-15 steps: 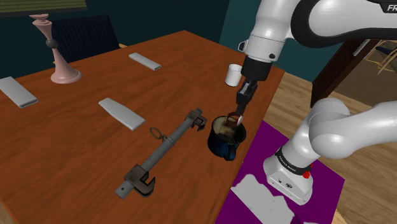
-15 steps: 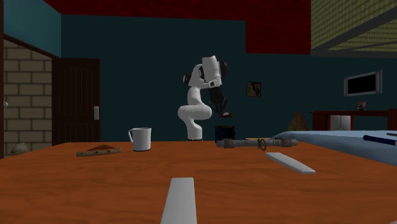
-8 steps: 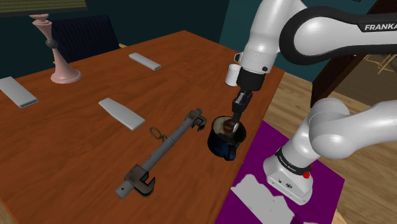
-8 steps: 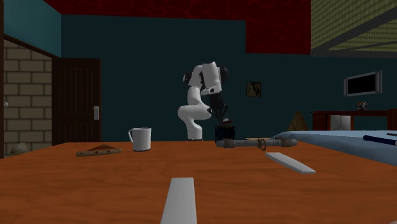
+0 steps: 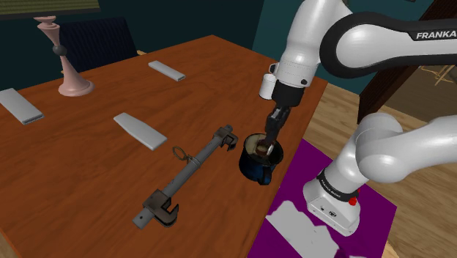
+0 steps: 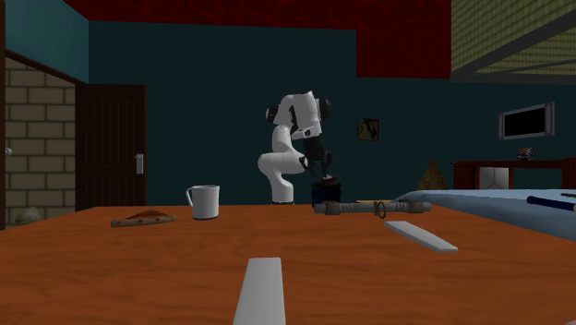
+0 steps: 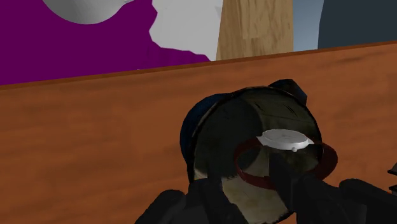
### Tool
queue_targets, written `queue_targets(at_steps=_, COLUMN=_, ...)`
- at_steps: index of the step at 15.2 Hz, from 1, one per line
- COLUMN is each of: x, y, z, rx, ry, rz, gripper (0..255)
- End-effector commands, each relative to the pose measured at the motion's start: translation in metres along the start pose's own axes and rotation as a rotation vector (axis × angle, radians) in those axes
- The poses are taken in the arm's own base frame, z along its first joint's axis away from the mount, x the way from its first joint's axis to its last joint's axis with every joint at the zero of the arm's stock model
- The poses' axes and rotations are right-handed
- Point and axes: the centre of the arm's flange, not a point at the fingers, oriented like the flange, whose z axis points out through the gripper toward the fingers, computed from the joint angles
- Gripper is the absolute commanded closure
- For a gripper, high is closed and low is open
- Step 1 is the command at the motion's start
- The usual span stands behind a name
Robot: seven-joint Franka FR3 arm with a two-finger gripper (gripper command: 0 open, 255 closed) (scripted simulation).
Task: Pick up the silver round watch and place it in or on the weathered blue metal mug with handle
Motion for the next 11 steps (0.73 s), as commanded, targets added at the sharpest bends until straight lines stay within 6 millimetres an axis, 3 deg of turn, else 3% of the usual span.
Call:
queue_targets(at_steps=1, x=0.000, y=0.000, z=0.000, rx=0.000, ry=0.000, rz=0.000, gripper=0)
queue_targets(at_steps=5, x=0.000, y=0.000, z=0.000, rx=0.000, ry=0.000, rz=0.000, gripper=0)
queue_targets(at_steps=9, x=0.000, y=0.000, z=-0.050, rx=0.000, ry=0.000, rz=0.000, gripper=0)
queue_targets(at_steps=11, x=0.000, y=0.000, z=-0.050, rx=0.000, ry=0.000, rz=0.000, gripper=0)
